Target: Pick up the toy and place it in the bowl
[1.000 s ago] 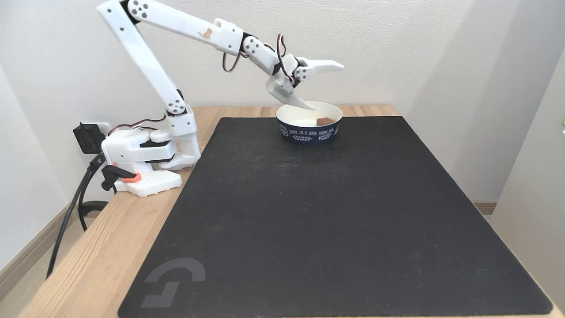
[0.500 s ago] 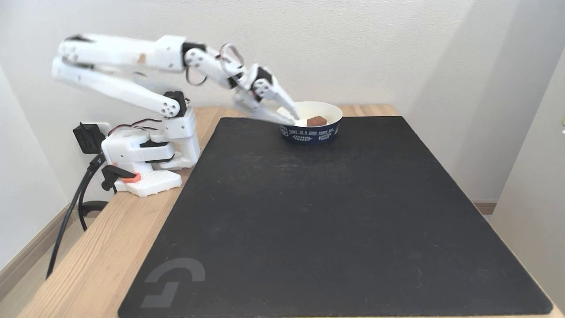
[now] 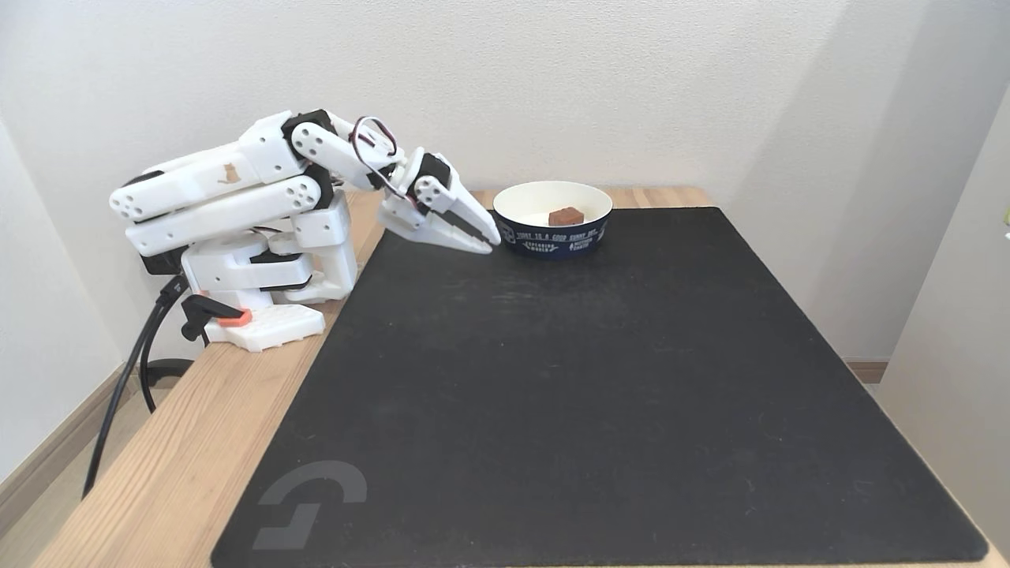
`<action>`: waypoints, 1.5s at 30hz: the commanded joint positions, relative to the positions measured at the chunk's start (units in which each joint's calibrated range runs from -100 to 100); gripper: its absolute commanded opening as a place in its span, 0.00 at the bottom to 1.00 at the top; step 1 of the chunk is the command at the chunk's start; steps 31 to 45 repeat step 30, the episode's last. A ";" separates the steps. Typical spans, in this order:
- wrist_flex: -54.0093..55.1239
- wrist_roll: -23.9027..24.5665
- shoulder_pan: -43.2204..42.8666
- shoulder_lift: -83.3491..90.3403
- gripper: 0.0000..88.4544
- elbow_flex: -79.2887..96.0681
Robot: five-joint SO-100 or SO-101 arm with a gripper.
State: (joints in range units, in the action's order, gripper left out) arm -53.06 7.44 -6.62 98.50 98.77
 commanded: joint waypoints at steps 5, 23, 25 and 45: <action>-1.47 0.55 1.64 0.92 0.06 0.60; -1.13 0.55 1.56 0.92 0.06 0.69; -1.13 0.55 1.56 0.92 0.06 0.69; -1.13 0.55 1.56 0.92 0.06 0.69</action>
